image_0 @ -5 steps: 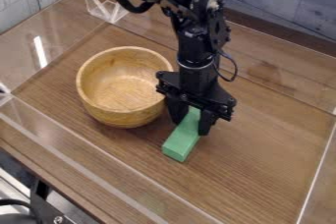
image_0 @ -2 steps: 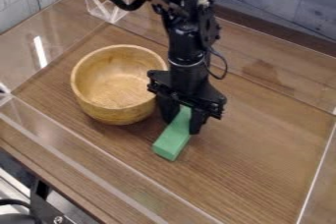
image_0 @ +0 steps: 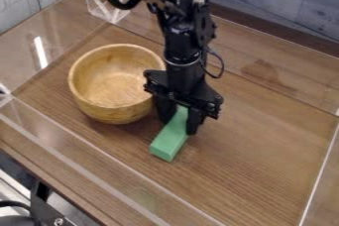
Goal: Put green stick into wooden bowl
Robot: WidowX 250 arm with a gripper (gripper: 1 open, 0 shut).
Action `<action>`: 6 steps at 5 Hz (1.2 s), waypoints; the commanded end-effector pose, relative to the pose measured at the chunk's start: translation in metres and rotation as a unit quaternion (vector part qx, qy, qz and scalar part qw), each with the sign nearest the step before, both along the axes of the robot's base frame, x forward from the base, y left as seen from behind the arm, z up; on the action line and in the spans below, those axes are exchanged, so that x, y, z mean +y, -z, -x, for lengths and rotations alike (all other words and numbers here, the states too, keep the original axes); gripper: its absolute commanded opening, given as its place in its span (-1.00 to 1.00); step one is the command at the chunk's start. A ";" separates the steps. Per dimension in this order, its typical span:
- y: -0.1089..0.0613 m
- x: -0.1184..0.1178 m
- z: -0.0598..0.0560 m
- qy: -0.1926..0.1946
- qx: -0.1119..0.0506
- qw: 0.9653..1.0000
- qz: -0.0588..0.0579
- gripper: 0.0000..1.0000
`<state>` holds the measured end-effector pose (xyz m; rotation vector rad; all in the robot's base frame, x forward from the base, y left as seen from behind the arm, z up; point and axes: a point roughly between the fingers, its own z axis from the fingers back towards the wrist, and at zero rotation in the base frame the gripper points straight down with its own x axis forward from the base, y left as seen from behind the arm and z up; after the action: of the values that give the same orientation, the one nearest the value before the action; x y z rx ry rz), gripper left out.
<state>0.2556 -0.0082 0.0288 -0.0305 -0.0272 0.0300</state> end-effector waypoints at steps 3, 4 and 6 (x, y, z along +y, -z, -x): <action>-0.009 0.013 -0.001 -0.011 -0.014 1.000 -0.001 -1.00; -0.009 0.015 0.000 -0.011 -0.013 1.000 -0.001 -1.00; -0.009 0.019 0.002 -0.012 -0.012 1.000 0.000 -1.00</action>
<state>0.2504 0.0051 0.0290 -0.0328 -0.0181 0.0392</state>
